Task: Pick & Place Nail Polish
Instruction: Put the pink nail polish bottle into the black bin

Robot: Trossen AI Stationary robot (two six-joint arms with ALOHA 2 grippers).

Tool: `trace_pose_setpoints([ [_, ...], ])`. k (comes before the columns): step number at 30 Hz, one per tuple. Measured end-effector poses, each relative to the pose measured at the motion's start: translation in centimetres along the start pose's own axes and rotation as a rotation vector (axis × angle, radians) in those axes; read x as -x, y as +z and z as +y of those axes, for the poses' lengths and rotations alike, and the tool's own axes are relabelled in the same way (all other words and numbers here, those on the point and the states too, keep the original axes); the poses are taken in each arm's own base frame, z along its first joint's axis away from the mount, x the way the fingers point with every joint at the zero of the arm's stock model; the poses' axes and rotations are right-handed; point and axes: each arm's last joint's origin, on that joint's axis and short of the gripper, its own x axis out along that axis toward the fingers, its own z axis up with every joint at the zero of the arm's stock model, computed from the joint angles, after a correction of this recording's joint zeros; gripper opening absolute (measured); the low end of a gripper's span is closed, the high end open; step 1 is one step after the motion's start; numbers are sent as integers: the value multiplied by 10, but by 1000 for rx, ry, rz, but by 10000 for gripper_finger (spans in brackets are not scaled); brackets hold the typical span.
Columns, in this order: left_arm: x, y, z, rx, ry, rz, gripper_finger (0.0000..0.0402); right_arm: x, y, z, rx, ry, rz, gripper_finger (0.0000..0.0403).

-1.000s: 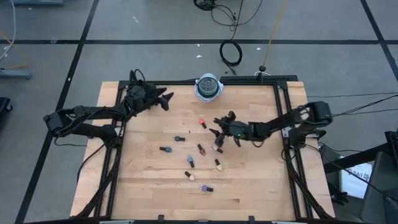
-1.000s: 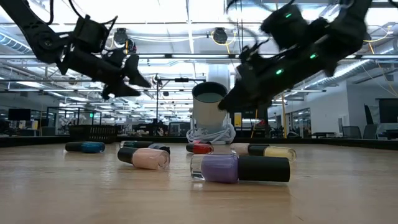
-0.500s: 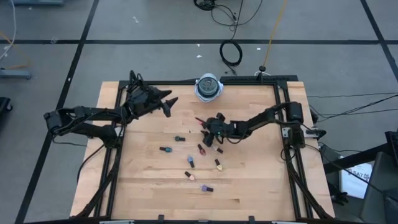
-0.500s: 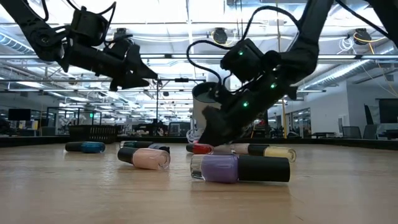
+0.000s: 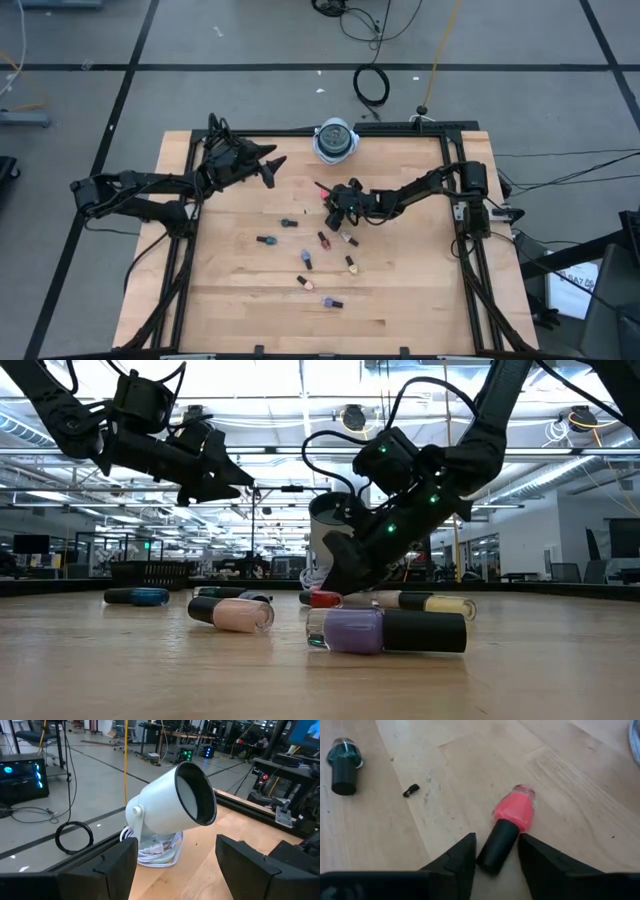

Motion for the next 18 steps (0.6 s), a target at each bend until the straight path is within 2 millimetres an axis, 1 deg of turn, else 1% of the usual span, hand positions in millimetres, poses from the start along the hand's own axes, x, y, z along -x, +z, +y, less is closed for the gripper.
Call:
trace_pose_setpoints([
  [4,0,0,0,0,0,1,258,0,0,0,23,0,1,92],
  [8,0,0,0,0,0,1,258,0,0,-1,55,48,14,55],
  [15,0,0,0,1,0,2,258,1,3,2,109,90,-5,51],
  [18,0,0,0,1,0,3,258,9,8,5,109,181,-1,51],
])
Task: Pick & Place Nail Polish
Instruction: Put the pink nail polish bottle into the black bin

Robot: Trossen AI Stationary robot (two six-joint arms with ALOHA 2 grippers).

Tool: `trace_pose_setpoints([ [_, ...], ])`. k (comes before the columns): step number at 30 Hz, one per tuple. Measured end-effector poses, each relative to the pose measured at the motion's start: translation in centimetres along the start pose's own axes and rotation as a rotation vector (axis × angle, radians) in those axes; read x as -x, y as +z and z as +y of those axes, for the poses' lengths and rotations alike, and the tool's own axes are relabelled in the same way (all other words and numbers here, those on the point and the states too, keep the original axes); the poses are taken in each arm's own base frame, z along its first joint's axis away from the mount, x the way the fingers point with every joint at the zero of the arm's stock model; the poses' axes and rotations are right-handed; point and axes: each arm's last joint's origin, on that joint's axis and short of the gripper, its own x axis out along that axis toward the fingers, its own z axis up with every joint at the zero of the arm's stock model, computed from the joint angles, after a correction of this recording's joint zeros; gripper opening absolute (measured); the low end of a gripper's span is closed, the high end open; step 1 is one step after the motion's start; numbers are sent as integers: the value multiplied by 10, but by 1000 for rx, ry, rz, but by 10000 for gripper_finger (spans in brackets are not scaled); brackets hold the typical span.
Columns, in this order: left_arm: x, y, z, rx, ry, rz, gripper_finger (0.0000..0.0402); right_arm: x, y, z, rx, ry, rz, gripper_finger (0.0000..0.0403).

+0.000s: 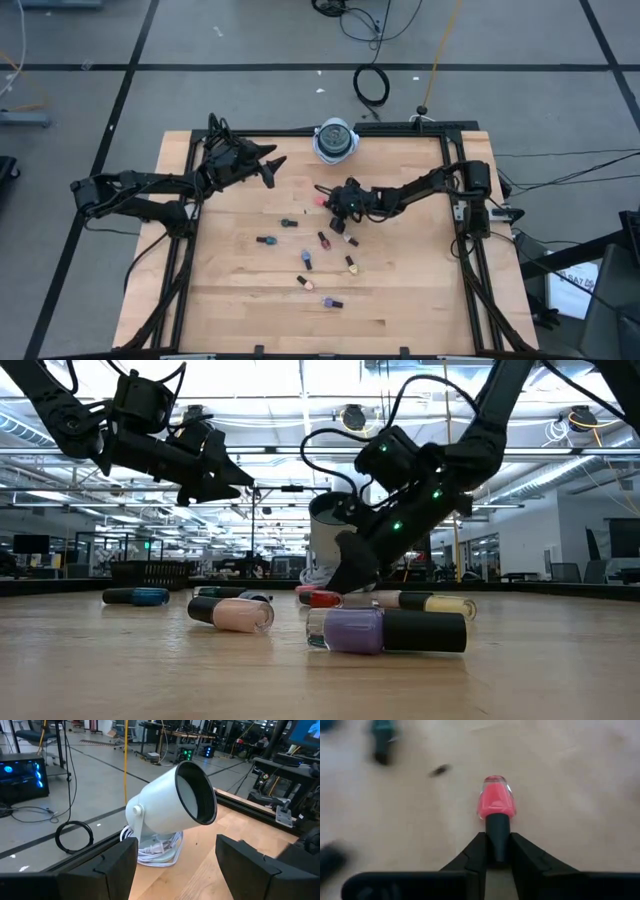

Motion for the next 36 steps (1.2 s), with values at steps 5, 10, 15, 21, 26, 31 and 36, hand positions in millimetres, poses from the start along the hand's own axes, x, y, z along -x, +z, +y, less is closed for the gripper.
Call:
trace_pose_setpoints([
  [5,0,0,0,0,0,1,257,22,18,7,-18,192,-54,51],
  [10,0,0,0,0,0,2,257,44,27,14,-78,451,-151,51],
  [15,0,0,0,0,-1,2,258,69,37,28,-72,757,-383,51],
  [21,0,0,0,2,-1,3,257,98,43,51,63,1081,-597,51],
  [26,0,0,0,2,-1,2,258,121,46,68,162,1284,-721,51],
  [31,0,0,0,14,0,4,257,136,48,77,209,1333,-743,51],
  [36,0,-1,0,13,0,6,257,140,48,78,228,1336,-753,51],
])
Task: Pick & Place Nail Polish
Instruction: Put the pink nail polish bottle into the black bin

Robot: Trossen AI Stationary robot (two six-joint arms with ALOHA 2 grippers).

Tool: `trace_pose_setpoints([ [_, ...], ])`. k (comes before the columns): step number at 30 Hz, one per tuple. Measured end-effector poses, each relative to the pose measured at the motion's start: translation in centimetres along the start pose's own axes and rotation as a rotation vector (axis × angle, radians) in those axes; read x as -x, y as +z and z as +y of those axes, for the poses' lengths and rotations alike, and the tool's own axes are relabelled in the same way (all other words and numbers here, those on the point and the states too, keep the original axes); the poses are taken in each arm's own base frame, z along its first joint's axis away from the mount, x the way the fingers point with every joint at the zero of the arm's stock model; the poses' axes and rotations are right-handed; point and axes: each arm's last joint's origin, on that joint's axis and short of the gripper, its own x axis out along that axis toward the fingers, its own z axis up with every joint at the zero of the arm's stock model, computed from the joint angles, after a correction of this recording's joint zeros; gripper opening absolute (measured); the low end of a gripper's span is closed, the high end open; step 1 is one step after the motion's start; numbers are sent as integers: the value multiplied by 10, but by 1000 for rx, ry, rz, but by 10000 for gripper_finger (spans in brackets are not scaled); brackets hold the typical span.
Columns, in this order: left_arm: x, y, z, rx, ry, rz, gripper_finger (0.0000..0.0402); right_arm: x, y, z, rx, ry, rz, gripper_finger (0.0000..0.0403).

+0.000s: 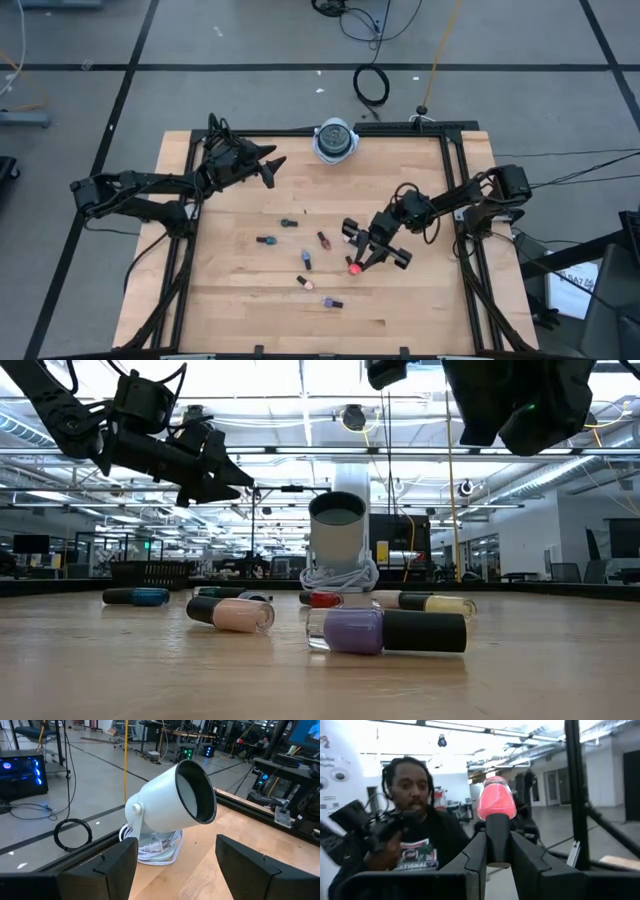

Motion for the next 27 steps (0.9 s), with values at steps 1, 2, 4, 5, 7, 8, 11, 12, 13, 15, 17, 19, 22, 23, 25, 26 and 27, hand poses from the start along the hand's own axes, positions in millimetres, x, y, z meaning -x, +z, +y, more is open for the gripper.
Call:
trace_pose_setpoints([
  [1,0,0,0,-1,0,0,258,0,1,0,9,-3,-4,51],
  [2,0,0,0,-1,-1,-1,258,0,2,0,14,-1,-8,51],
  [4,0,0,0,-3,-1,-3,258,0,2,0,13,-2,-7,51],
  [5,0,0,0,-3,-1,-3,258,0,1,0,9,-4,-3,51],
  [7,0,0,0,-4,-1,-2,257,0,1,0,8,-4,-2,51],
  [8,0,0,0,-4,-1,-3,258,0,1,0,9,-4,-3,51],
  [11,0,0,0,-4,-1,-3,257,0,1,0,9,-5,-3,51],
  [12,0,0,0,-4,-1,-3,258,0,1,0,9,-5,-3,51],
  [13,0,0,0,-4,-1,-3,258,0,1,0,9,-5,-3,51],
  [15,0,0,0,-4,-1,-3,257,0,1,0,9,-6,-3,51],
  [17,0,0,0,-5,-1,-3,258,0,1,0,10,-6,-4,51],
  [19,0,0,0,-6,-1,-3,258,0,1,0,10,-6,-4,51],
  [22,0,0,0,-6,-1,-3,257,0,1,0,10,-6,-4,51],
  [23,0,0,0,-6,-1,-3,258,0,1,0,10,-6,-4,51],
  [25,0,0,0,-5,-1,-3,257,0,1,0,9,-7,-4,51],
  [26,0,0,0,-5,-1,-3,257,0,1,0,10,-7,-4,51],
  [27,0,0,0,-5,-1,-3,258,0,1,0,10,-7,-4,51],
])
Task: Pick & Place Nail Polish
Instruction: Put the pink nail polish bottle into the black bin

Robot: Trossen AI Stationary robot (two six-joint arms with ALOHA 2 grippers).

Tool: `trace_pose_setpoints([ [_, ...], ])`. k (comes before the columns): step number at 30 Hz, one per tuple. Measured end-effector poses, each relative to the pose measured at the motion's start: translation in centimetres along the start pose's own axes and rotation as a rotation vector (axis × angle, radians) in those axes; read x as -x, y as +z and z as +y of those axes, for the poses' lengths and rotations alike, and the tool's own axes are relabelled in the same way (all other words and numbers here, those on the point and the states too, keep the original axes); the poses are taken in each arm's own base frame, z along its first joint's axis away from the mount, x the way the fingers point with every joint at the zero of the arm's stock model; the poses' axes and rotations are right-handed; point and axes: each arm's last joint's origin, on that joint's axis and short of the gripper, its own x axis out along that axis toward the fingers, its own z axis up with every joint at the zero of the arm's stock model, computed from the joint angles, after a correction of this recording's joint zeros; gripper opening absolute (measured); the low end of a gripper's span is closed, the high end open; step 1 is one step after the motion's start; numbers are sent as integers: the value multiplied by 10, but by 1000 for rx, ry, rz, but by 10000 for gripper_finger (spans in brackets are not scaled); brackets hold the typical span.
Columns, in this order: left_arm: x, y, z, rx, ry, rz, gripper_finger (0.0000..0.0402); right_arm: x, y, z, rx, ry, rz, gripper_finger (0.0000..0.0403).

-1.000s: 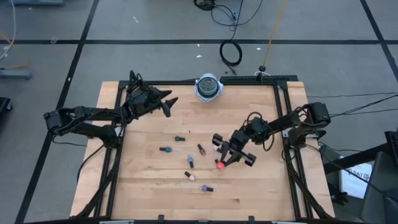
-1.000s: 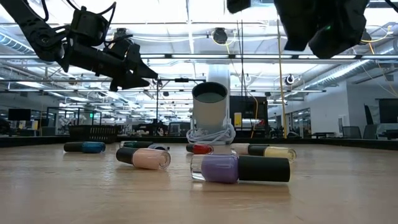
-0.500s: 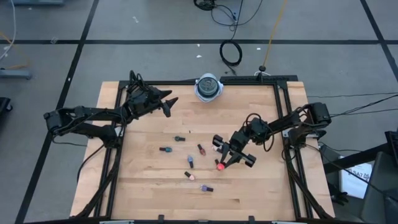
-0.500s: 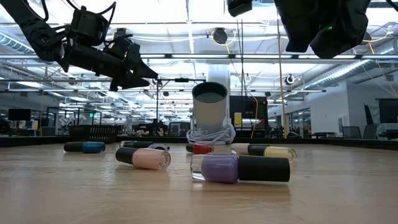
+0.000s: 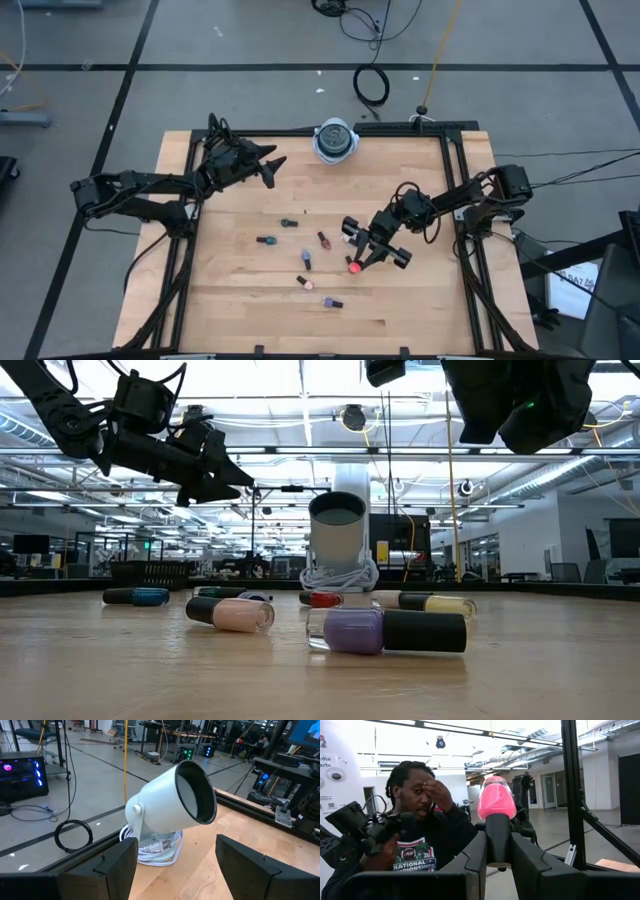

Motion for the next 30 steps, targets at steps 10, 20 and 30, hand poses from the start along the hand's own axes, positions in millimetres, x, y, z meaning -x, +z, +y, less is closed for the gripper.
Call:
trace_pose_setpoints([
  [10,0,0,0,0,0,0,257,1,-5,-3,-22,-25,41,51],
  [20,0,0,0,0,0,0,258,26,-35,-33,-115,-455,271,51],
  [30,0,4,-2,148,-22,-45,258,53,-60,-44,111,-1024,645,51],
])
